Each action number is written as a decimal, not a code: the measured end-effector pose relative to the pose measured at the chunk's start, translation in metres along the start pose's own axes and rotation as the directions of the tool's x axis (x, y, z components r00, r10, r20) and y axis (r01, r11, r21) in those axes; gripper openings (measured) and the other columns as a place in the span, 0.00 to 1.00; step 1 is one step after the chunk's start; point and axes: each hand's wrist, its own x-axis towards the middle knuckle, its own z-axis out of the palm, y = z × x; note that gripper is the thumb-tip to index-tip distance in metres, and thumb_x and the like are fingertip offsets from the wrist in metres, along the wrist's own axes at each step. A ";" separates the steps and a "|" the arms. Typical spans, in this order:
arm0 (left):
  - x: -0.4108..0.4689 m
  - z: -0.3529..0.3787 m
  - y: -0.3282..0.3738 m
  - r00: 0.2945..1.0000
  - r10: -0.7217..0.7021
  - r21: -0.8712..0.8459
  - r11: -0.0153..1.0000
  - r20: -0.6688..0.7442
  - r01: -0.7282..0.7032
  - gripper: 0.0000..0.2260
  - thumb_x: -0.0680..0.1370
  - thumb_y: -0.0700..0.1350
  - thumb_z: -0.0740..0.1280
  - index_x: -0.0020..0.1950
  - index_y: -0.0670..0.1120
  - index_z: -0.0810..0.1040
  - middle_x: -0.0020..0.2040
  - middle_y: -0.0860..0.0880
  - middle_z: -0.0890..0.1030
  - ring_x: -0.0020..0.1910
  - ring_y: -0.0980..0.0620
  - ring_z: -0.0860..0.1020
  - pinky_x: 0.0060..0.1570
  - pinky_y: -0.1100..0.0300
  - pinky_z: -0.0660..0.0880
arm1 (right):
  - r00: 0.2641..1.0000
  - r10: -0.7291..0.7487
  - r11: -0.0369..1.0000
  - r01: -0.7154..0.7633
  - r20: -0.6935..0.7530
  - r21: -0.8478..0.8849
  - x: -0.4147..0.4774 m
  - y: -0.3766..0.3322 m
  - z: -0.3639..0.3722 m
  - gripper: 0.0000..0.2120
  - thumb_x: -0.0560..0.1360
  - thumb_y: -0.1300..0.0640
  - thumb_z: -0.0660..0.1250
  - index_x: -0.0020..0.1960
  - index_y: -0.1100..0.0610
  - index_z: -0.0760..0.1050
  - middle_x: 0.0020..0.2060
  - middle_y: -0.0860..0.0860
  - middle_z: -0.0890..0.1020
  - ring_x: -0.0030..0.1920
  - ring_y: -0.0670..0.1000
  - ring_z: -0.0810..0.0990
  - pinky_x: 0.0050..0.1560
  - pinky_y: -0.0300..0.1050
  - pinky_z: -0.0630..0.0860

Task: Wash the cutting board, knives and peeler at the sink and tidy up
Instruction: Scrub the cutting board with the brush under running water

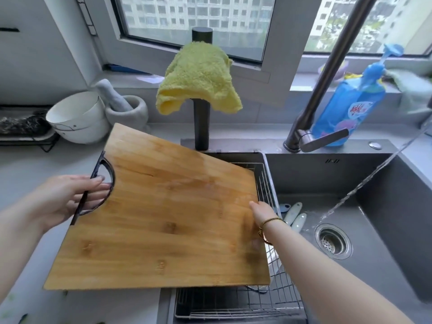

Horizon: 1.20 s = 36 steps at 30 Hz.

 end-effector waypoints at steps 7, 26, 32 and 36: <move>-0.003 -0.001 -0.006 0.999 -0.009 -0.001 1.000 0.045 0.009 0.07 0.79 0.36 0.57 0.43 0.40 0.73 0.29 0.45 0.82 0.25 0.57 0.81 0.22 0.69 0.74 | 0.795 -0.518 0.854 0.503 -0.315 -0.135 -0.035 0.022 -0.017 0.17 0.78 0.68 0.54 0.64 0.64 0.70 0.62 0.57 0.75 0.64 0.53 0.72 0.59 0.35 0.65; -0.032 0.033 -0.026 1.000 0.019 -0.018 1.000 -0.009 -0.019 0.10 0.77 0.36 0.62 0.56 0.44 0.69 0.31 0.44 0.78 0.17 0.57 0.75 0.16 0.68 0.69 | 0.717 -0.500 0.475 0.695 0.485 -0.539 -0.083 0.031 0.055 0.59 0.50 0.23 0.43 0.74 0.48 0.35 0.67 0.43 0.29 0.66 0.42 0.29 0.68 0.47 0.31; -0.030 0.033 -0.029 0.999 0.029 -0.063 0.998 -0.013 -0.030 0.07 0.77 0.36 0.62 0.45 0.47 0.73 0.38 0.44 0.76 0.19 0.59 0.76 0.19 0.69 0.71 | 0.810 -0.538 0.526 0.539 0.234 -0.658 -0.080 0.035 0.031 0.34 0.78 0.42 0.52 0.75 0.53 0.39 0.75 0.50 0.40 0.75 0.49 0.38 0.68 0.43 0.32; -0.030 0.033 -0.028 0.999 0.031 -0.083 0.996 -0.007 -0.032 0.08 0.77 0.36 0.62 0.43 0.48 0.72 0.33 0.46 0.80 0.20 0.59 0.76 0.19 0.69 0.72 | 0.850 -0.476 0.765 0.274 -0.225 -0.584 -0.062 0.047 -0.022 0.29 0.80 0.50 0.53 0.75 0.59 0.45 0.76 0.54 0.47 0.76 0.52 0.43 0.73 0.46 0.39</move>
